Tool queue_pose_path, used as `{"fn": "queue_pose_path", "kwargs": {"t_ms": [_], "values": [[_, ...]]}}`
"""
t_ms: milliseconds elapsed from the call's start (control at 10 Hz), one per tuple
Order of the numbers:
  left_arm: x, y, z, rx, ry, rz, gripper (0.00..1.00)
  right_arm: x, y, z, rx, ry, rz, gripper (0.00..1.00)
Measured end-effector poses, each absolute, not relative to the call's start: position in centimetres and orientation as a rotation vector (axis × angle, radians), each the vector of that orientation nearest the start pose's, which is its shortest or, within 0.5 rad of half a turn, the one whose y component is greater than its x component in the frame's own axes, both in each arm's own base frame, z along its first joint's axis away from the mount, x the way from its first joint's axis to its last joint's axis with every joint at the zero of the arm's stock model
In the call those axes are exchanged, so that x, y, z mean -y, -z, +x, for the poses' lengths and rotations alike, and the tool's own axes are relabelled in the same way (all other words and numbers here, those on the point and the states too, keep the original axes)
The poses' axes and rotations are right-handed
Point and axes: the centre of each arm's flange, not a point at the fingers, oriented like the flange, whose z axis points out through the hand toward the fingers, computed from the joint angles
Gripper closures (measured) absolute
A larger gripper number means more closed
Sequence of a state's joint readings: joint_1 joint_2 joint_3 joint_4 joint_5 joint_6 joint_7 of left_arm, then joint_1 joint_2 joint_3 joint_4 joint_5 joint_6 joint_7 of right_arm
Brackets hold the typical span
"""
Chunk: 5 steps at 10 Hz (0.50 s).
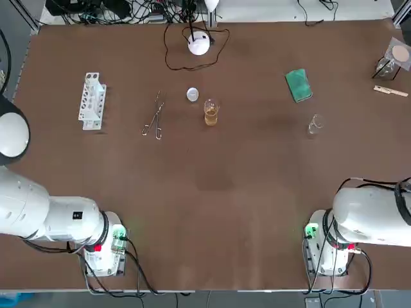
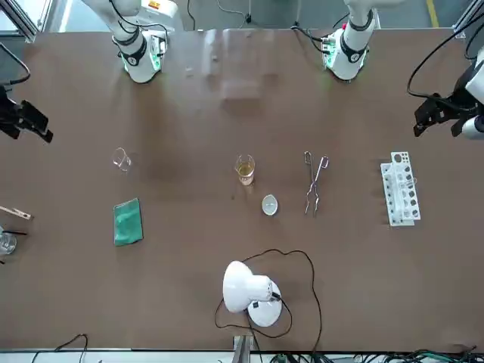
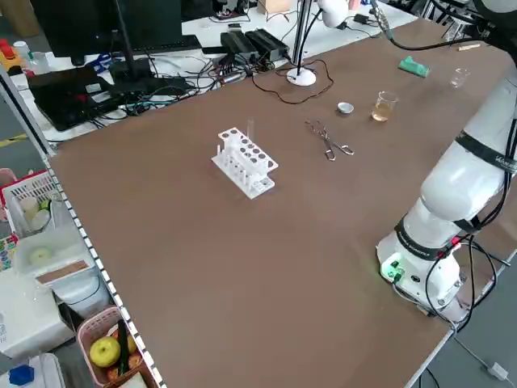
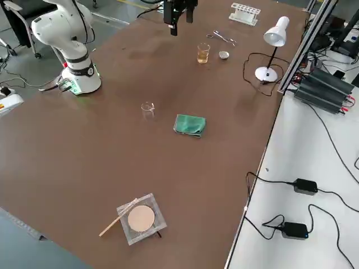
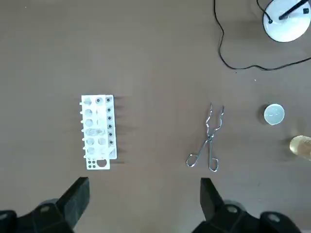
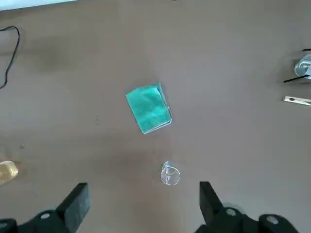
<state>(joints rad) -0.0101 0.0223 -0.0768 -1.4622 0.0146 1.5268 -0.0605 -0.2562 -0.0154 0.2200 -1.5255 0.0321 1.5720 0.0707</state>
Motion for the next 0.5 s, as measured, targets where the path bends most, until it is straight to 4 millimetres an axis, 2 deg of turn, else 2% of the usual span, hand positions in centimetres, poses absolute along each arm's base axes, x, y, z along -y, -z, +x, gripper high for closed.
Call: {"fn": "queue_pose_path", "kwargs": {"t_ms": [500], "values": [[4.66, -65.91, 55.54, -0.041, 0.067, -3.131, 0.0, 0.97, -65.4, 55.08, -0.145, 0.095, -3.105, 0.0]]}}
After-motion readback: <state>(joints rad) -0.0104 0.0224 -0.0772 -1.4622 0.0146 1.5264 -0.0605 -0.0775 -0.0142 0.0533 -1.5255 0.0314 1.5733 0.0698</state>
